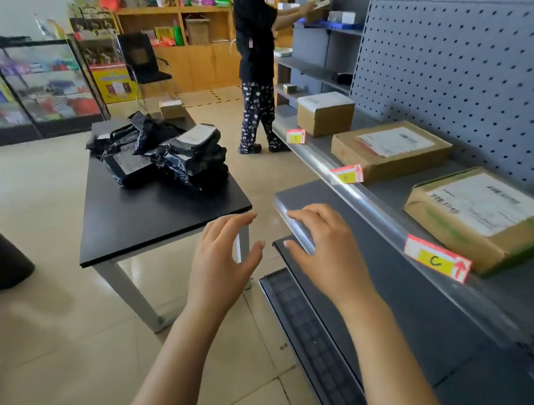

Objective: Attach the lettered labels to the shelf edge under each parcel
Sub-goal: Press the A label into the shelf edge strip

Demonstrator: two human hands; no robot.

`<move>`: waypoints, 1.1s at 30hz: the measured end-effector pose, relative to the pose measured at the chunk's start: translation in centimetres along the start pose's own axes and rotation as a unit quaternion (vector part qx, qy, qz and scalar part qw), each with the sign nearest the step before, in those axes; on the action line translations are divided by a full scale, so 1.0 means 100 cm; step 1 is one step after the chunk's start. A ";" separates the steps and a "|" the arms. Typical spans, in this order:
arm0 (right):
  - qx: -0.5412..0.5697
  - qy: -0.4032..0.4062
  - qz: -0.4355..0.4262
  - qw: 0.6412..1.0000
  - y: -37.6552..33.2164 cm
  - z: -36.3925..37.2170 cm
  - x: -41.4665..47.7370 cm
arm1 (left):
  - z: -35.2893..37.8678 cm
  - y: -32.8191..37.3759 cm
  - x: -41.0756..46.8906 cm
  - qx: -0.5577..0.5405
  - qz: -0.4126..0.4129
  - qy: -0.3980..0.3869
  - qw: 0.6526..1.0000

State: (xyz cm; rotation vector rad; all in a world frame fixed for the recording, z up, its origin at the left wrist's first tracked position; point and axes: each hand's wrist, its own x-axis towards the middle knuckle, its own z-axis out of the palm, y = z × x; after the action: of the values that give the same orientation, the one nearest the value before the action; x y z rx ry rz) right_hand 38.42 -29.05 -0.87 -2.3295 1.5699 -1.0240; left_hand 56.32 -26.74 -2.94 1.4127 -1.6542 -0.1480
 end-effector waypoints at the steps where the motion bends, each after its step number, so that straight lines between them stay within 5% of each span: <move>1: -0.002 0.003 0.006 1.000 0.003 0.008 0.013 | 0.005 -0.011 0.013 -0.004 0.003 -0.002 1.000; 16: -0.100 0.105 0.127 0.981 0.011 0.104 0.194 | 0.060 -0.152 0.237 -0.102 0.148 -0.134 0.975; 33: -0.225 0.163 0.160 0.947 0.111 0.096 0.275 | 0.191 -0.166 0.345 -0.127 0.266 -0.153 0.943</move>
State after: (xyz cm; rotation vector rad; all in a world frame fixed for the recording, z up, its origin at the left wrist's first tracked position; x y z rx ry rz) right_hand 41.81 -60.00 -1.00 -2.1093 2.4412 -1.1029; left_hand 58.07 -69.51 -4.84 0.7387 -2.1295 -0.2665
